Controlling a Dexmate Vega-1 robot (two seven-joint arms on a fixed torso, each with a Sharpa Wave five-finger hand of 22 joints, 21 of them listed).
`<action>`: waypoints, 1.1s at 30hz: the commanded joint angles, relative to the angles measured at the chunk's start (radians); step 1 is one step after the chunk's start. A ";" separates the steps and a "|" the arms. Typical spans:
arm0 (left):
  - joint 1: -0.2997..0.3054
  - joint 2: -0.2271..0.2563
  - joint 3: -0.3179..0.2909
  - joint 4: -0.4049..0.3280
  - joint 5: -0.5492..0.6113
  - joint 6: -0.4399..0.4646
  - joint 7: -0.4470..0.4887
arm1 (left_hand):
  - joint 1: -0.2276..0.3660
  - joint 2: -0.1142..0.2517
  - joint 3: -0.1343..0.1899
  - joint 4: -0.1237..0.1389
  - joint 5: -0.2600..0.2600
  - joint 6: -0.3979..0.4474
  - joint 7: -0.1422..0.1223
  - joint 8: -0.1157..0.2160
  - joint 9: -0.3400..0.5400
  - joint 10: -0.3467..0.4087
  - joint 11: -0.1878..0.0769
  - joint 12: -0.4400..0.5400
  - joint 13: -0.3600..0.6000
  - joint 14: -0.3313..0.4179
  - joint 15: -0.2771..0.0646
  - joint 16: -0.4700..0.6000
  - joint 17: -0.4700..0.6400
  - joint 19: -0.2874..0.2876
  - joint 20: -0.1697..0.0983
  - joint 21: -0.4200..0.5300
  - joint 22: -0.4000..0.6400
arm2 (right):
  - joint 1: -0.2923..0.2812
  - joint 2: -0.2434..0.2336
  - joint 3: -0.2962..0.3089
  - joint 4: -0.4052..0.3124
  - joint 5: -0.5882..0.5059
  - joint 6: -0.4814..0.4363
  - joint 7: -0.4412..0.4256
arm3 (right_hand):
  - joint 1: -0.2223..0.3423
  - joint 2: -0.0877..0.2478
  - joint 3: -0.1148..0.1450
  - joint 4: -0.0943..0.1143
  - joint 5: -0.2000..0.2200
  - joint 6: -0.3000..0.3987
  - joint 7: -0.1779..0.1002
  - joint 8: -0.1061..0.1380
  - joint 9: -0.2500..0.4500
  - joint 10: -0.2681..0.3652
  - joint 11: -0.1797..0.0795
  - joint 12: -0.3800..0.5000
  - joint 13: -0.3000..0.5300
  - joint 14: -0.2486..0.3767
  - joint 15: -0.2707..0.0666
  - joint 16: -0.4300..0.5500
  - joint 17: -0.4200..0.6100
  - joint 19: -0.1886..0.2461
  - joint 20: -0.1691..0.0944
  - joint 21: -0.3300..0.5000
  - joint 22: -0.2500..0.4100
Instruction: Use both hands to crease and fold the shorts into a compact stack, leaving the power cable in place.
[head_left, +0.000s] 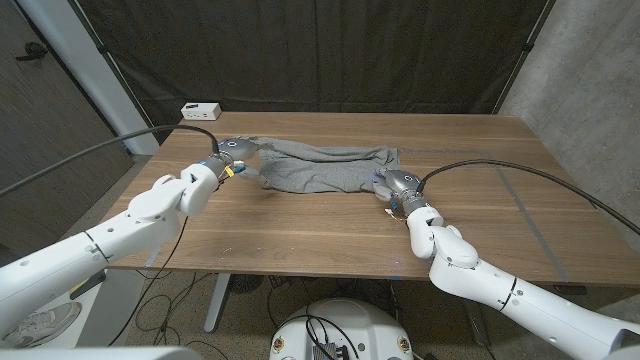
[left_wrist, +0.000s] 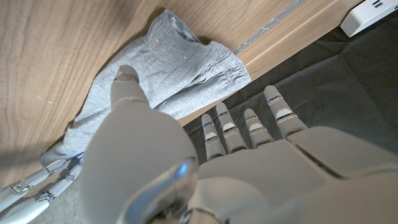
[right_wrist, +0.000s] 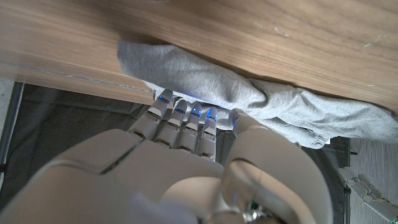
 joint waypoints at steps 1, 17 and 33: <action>-0.013 -0.007 0.020 -0.003 0.070 0.008 -0.053 | 0.023 0.000 -0.011 -0.002 0.007 0.034 -0.008 0.009 0.002 0.022 -0.005 0.003 0.003 0.008 -0.007 -0.001 0.003 0.005 -0.002 -0.002 0.001 | -0.004 0.005 -0.006 0.011 0.024 -0.001 -0.004 | 0.011 -0.002 0.007 0.001 -0.005 0.012 0.001 0.001 0.005 0.010 -0.001 0.002 0.003 0.005 -0.098 0.005 0.006 0.007 0.000 -0.004 0.002; -0.014 -0.046 0.063 0.057 0.200 0.000 0.022 | 0.075 0.026 -0.031 0.006 0.010 0.142 -0.016 0.013 0.003 0.120 -0.026 0.015 0.003 0.094 -0.060 0.016 0.003 0.046 -0.022 0.003 0.004 | 0.002 0.005 -0.015 0.015 0.044 -0.006 -0.005 | 0.019 -0.002 0.015 -0.003 -0.007 0.021 0.004 -0.001 0.005 0.019 0.000 0.002 0.003 0.008 -0.099 0.006 0.007 0.008 -0.001 -0.006 0.002; -0.055 -0.131 0.126 0.200 0.286 -0.029 0.140 | 0.119 0.060 -0.044 0.016 -0.012 0.250 -0.019 0.013 0.004 0.209 -0.067 0.017 0.004 0.177 -0.120 0.024 0.003 0.091 -0.050 0.015 0.009 | 0.013 0.006 -0.021 0.020 0.060 -0.009 -0.001 | 0.021 -0.007 0.016 -0.006 -0.010 0.030 0.007 -0.002 0.005 0.026 -0.002 0.001 0.004 0.010 -0.098 0.008 0.007 0.008 -0.003 -0.008 0.002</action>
